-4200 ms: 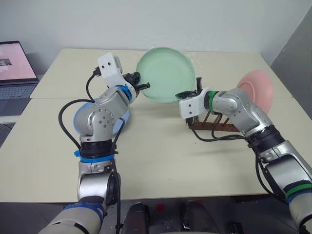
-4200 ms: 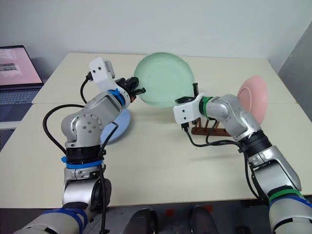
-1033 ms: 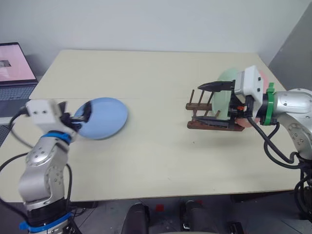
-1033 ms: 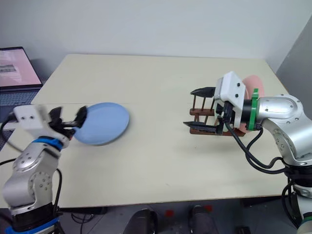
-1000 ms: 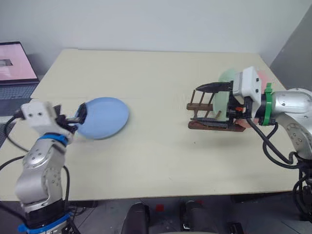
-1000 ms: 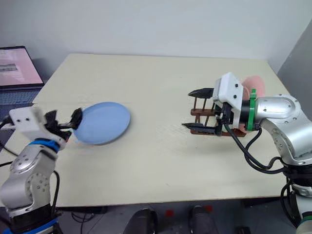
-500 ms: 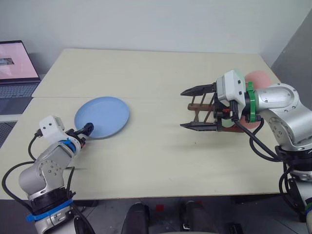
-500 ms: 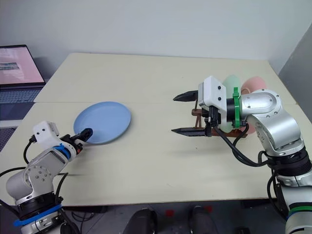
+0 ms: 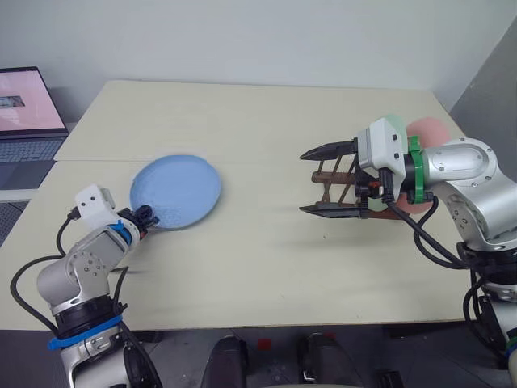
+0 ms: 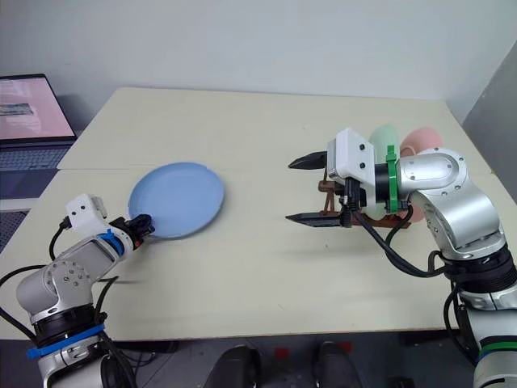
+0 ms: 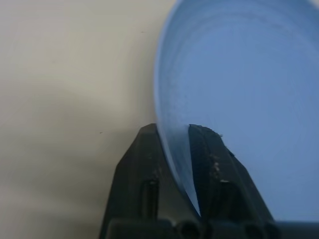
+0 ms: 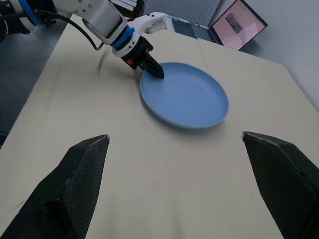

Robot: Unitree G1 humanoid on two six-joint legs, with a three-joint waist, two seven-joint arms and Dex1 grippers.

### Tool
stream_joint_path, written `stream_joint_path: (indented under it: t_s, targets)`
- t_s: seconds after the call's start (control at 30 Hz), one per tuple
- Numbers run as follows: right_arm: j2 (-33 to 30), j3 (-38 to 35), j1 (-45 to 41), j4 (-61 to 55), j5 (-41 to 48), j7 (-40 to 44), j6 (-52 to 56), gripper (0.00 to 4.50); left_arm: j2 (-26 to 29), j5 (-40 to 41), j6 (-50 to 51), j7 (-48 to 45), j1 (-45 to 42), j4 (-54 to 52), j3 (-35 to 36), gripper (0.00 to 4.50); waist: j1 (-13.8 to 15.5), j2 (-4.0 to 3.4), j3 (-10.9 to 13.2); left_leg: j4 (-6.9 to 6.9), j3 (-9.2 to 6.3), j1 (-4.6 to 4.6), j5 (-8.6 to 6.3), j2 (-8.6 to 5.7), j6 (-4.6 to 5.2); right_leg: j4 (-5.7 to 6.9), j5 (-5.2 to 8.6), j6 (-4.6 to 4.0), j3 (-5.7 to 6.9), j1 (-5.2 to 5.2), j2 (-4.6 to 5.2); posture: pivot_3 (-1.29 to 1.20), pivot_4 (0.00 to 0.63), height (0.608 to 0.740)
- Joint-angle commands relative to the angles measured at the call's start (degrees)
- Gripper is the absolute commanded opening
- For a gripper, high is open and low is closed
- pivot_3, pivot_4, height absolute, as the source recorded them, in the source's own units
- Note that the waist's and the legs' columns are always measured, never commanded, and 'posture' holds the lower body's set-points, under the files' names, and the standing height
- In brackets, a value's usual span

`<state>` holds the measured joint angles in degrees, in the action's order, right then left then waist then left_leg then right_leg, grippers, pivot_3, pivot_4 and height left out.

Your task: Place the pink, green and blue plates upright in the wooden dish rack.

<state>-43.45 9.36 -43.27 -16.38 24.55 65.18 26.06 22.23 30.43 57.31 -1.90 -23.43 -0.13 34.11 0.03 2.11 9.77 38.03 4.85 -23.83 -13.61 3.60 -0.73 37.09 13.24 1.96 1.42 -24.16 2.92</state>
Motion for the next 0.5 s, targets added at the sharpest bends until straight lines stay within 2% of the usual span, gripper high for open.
stream_joint_path:
  t_s: [0.03,0.17,0.37,0.5]
  targets:
    - [-0.47,-0.37,0.20,-1.66,-1.79,0.24,-2.19,4.50,-1.32,4.32,-0.61,-1.98,-2.32,-4.92,-0.13,0.04,0.00,0.00,0.00,0.00,0.00,0.00,0.00,-0.01,0.00,0.00,0.00,0.00,0.00,0.00,0.01,0.00,0.150,0.738]
    - [1.09,1.98,0.42,-1.27,-6.33,-1.29,-5.64,4.50,-4.18,9.14,2.57,-1.82,-4.90,-11.71,-3.05,0.01,0.05,0.02,0.01,0.00,0.02,-0.01,0.00,-0.04,0.00,0.00,0.00,0.01,-0.01,0.02,0.07,0.00,0.150,0.738]
    - [6.04,9.62,-0.49,1.76,-19.02,-6.72,-11.88,4.50,-11.15,7.19,3.76,6.38,-11.20,-15.59,-9.15,0.01,-0.03,0.02,0.01,0.04,0.00,-0.01,0.02,-0.05,-0.02,0.04,-0.01,0.03,-0.02,0.02,0.01,0.00,0.150,0.738]
    - [8.04,14.10,-1.93,5.39,-28.09,-9.48,-16.95,4.50,-13.70,6.05,2.59,9.88,-14.78,-15.09,-10.38,0.01,-0.26,0.02,0.01,0.03,0.02,-0.01,0.02,-0.05,-0.02,0.03,-0.01,0.03,-0.09,-0.02,-0.04,0.00,0.150,0.738]
